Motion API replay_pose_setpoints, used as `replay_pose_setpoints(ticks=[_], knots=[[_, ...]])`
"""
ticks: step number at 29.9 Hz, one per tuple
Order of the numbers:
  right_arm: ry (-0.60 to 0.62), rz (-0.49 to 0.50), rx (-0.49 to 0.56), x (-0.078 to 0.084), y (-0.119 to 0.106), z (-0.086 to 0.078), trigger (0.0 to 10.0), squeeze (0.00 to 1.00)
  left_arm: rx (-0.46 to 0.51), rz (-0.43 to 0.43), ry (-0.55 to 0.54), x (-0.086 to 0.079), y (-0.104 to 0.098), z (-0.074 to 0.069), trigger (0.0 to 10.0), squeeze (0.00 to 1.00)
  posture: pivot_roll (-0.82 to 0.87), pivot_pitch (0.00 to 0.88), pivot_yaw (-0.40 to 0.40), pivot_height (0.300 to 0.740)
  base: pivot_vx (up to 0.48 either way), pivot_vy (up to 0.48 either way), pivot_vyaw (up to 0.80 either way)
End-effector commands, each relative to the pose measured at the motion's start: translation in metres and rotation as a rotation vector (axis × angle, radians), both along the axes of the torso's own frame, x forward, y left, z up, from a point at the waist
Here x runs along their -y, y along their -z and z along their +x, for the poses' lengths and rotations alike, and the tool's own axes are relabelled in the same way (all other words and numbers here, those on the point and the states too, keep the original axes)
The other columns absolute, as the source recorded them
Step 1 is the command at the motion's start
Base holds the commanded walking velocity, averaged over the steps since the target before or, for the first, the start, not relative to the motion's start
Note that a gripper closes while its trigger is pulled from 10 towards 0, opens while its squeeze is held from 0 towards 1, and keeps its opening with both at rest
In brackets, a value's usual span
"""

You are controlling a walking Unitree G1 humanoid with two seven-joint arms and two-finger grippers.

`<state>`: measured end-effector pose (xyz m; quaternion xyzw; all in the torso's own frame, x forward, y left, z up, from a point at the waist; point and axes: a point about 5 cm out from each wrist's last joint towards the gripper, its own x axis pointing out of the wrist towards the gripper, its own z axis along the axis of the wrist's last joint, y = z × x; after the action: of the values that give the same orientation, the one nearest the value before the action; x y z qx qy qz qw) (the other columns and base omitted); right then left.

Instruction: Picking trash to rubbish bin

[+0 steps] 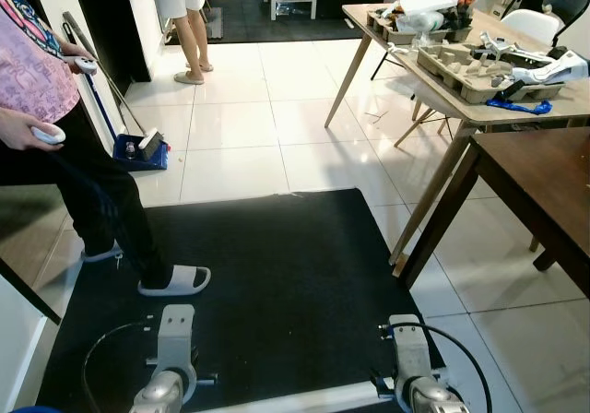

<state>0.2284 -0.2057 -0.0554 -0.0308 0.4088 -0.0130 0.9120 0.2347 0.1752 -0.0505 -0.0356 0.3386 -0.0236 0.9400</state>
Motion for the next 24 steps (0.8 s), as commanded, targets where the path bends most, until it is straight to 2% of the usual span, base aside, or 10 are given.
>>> replay_pose_setpoints(ticks=[1,24], knots=[[-0.004,-0.006,-0.013,0.0009,0.0017,-0.0027,10.0,0.0,0.008,0.005,0.0,-0.0024,-0.001,0.0009,10.0,0.0,-0.08,0.054,-0.022,0.74,0.33,0.0,0.0],[-0.015,-0.01,-0.021,0.002,0.0036,-0.0061,10.0,0.0,0.008,-0.009,-0.006,-0.0028,-0.0003,-0.0006,10.0,0.0,-0.08,0.051,-0.026,0.74,0.354,0.0,0.0]])
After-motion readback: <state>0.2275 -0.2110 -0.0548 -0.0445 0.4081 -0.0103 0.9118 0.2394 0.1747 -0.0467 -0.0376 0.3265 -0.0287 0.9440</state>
